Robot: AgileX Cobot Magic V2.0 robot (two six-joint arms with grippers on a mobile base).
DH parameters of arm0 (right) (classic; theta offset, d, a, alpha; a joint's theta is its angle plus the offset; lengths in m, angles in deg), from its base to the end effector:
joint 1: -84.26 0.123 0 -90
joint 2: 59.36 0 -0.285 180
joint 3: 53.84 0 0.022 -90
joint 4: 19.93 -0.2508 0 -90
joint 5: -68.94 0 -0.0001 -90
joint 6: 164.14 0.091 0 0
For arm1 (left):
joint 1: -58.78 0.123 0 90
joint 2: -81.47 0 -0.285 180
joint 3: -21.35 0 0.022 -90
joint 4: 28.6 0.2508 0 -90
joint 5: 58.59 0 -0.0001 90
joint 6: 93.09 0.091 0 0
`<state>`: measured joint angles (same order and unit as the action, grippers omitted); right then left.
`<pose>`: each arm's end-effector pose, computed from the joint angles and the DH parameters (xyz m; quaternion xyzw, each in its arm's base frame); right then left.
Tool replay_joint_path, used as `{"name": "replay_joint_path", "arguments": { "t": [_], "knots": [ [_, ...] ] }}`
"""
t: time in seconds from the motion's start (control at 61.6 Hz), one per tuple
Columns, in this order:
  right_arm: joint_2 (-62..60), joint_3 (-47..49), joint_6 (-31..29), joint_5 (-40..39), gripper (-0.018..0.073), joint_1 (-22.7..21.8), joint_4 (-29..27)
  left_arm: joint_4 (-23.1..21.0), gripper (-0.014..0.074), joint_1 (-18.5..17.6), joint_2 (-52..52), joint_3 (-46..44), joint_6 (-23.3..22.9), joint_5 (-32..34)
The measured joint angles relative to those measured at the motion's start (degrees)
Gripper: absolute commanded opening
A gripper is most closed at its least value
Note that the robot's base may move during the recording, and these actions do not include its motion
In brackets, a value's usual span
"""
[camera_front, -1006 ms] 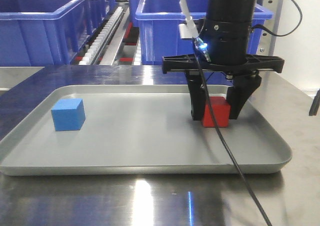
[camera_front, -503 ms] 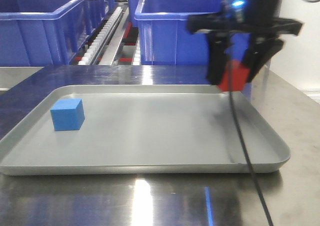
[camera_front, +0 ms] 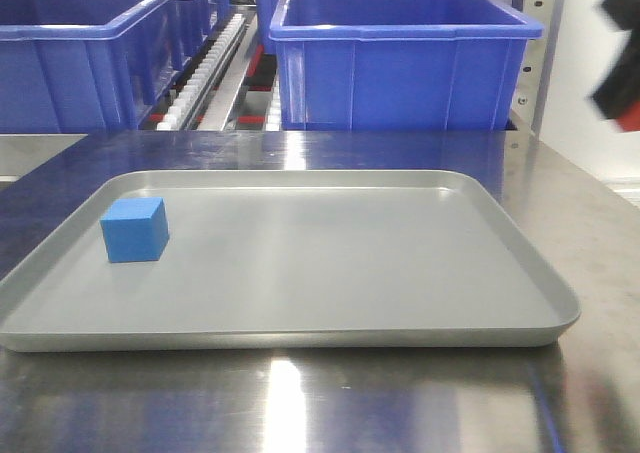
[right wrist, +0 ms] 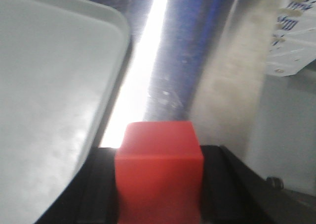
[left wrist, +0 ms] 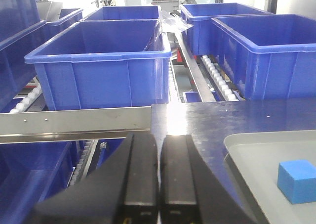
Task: Sort and place red and blue blocks on shelf
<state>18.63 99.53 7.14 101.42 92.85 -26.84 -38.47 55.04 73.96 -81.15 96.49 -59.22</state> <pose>0.2472 0.0433 0.2934 -0.1047 0.9238 0.0483 0.3651 0.0560 -0.0038 0.2108 0.0212 0.6793 -0.0264 0.7331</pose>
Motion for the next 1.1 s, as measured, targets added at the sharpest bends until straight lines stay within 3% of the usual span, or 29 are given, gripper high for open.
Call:
{"name": "replay_joint_path", "arguments": {
  "t": [0.146, 0.373, 0.584, 0.827, 1.103],
  "knots": [
    [-9.3, -7.4, 0.7, -4.7, 0.0089, -1.2, 0.0, 0.0, 0.0124, 0.0, 0.0, 0.0, 0.0, 0.0],
    [-22.6, -18.2, 7.7, -12.4, 0.0089, -1.3, 0.2, 0.0, 0.0124, 0.0, 0.0, 0.0, 0.0, 0.0],
    [-36.6, -26.2, 9.1, -13.8, 0.0089, -1.3, 5.2, 0.0, 0.0124, 0.0, 0.0, 0.0, 0.0, 0.0],
    [-47.1, -30.0, 9.3, -14.0, 0.0089, -1.3, 5.7, 0.0, 0.0124, 0.0, 0.0, 0.0, 0.0, 0.0],
    [-48.2, -30.4, 9.3, -14.0, 0.0089, -1.3, 5.7, 0.0, 0.0124, 0.0, 0.0, 0.0, 0.0, 0.0]
  ]
}}
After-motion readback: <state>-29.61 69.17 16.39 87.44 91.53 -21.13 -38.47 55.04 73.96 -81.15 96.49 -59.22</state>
